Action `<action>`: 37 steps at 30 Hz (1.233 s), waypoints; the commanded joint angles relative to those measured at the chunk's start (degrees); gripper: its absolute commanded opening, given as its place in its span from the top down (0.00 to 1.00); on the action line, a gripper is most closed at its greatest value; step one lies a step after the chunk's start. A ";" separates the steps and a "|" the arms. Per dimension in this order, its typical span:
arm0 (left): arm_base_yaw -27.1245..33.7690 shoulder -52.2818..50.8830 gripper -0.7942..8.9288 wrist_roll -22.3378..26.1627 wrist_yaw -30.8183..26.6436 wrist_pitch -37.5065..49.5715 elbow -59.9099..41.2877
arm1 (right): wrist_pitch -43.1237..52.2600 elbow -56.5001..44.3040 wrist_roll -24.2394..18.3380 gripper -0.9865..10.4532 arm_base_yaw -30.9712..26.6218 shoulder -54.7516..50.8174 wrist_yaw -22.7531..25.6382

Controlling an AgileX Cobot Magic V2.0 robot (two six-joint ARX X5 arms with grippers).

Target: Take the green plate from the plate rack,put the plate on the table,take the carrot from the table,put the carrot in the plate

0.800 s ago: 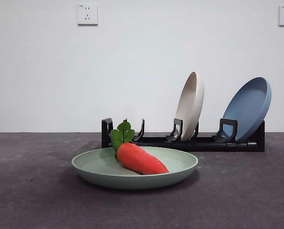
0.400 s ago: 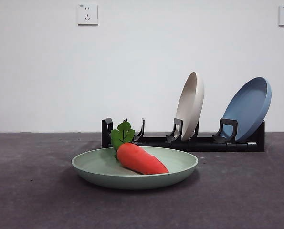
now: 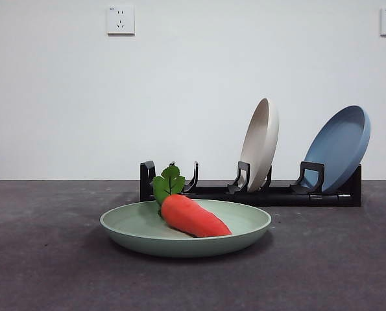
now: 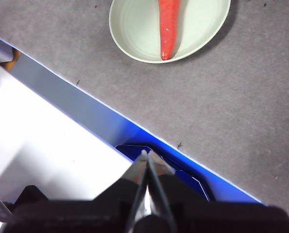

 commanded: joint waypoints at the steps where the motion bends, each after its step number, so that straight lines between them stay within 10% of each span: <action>1: 8.24 -3.69 0.92 9.01 3.76 12.28 -2.43 | 0.17 -0.31 0.04 0.91 0.09 -0.07 0.17; 7: 28.02 -13.38 0.92 9.22 15.17 31.15 -12.09 | 0.17 -0.28 0.04 0.91 0.09 -0.07 0.20; 16: 45.70 -31.58 0.92 9.18 14.80 42.73 -35.39 | 0.17 -0.28 0.04 0.91 0.09 -0.07 0.20; 37: 52.48 -55.01 0.92 0.90 14.47 50.97 -75.67 | 0.17 -0.28 0.04 0.91 0.09 -0.07 0.20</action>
